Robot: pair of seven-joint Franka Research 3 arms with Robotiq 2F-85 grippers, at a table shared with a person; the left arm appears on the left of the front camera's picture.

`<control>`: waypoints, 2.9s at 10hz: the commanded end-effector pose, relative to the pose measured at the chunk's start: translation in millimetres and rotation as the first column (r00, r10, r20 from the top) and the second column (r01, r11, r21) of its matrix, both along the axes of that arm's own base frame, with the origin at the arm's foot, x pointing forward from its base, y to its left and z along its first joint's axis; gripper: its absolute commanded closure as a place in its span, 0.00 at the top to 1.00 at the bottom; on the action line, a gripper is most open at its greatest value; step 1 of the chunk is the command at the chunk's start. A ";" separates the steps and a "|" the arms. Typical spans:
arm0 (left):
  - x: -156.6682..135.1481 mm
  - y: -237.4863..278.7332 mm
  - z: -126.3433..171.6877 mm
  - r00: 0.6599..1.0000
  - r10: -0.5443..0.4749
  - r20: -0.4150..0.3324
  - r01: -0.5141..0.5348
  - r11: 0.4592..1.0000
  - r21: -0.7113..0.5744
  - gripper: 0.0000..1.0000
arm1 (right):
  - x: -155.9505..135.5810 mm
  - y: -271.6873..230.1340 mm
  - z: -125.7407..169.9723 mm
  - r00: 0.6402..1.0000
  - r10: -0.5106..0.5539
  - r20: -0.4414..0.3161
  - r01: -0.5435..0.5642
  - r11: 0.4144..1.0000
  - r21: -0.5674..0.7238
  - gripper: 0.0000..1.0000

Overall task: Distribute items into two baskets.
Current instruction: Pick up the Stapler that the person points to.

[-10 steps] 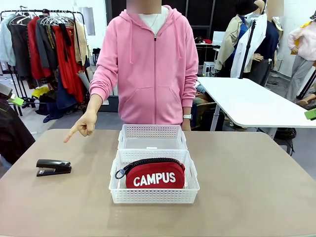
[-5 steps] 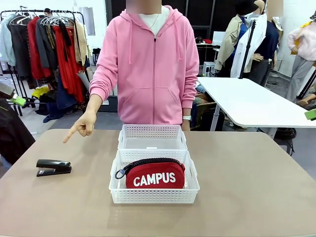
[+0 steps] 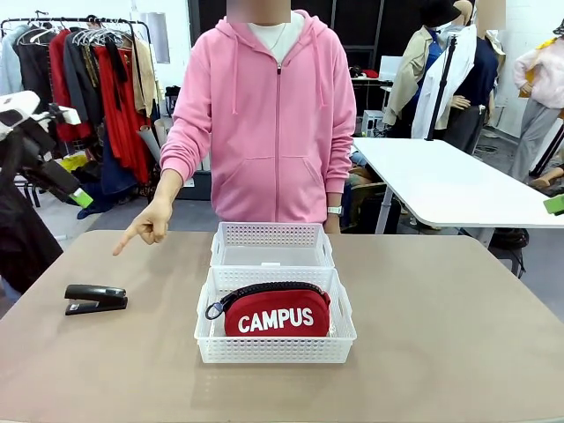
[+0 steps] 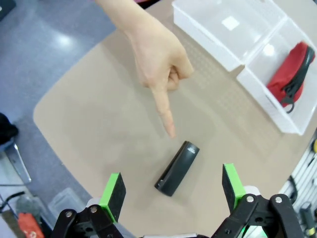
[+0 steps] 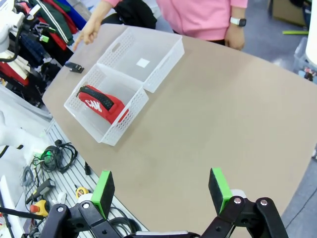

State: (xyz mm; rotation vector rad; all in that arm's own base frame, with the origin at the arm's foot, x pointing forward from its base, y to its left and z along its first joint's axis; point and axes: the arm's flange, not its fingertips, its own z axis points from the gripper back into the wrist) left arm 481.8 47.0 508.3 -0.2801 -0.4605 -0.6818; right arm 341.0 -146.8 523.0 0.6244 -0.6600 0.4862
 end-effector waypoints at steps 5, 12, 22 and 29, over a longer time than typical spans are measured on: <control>23.8 -21.2 -18.3 0.961 -0.275 -0.001 0.264 0.922 0.282 1.00 | 0.7 -0.5 1.1 1.000 0.005 0.013 -0.006 1.000 0.008 1.00; 1.9 -57.4 -57.4 0.823 -0.547 -0.154 0.553 0.708 0.440 1.00 | 0.7 -0.5 1.1 1.000 0.005 0.013 -0.006 1.000 0.008 1.00; 9.9 -66.4 -115.2 0.781 -0.583 -0.224 0.618 0.669 0.412 1.00 | 0.7 -0.5 1.1 1.000 0.005 0.013 -0.006 1.000 0.008 1.00; 22.4 -68.5 -162.4 0.817 -0.532 -0.224 0.576 0.727 0.373 1.00 | 0.7 -0.5 1.1 1.000 0.005 0.013 -0.006 1.000 0.008 1.00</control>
